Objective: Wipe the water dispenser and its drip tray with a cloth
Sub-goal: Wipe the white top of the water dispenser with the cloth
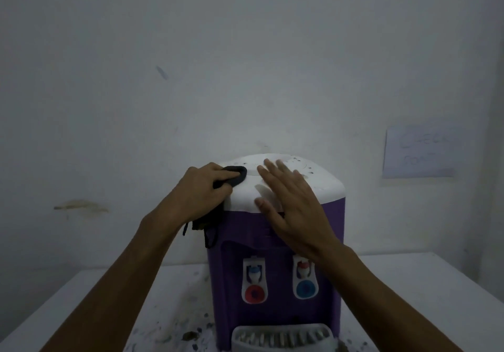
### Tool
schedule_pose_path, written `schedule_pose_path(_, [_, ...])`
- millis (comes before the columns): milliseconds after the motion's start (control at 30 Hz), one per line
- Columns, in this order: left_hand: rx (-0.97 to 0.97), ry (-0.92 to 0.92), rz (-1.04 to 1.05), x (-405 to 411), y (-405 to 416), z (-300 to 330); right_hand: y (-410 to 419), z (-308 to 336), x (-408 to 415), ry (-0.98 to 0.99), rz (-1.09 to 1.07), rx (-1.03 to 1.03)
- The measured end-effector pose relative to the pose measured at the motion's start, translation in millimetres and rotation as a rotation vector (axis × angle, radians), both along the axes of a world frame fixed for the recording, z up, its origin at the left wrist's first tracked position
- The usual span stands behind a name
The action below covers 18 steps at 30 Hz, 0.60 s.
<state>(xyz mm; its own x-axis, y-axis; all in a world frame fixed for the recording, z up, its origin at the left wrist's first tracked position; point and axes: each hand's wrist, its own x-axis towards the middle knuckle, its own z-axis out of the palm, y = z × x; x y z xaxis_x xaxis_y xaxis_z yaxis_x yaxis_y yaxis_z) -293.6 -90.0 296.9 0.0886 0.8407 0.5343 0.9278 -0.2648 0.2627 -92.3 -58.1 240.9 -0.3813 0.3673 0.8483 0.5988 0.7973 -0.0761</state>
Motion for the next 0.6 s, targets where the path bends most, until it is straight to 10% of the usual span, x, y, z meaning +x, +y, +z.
schedule_pose_path(233, [0.214,0.095,0.037,36.9,-16.2,-30.3,15.8,-22.3,54.9,0.515,-0.002,-0.105])
schedule_pose_path(600, [0.273,0.249,-0.009,126.8,1.7,-23.8,6.1,-23.3,67.9,0.548,0.123,-0.17])
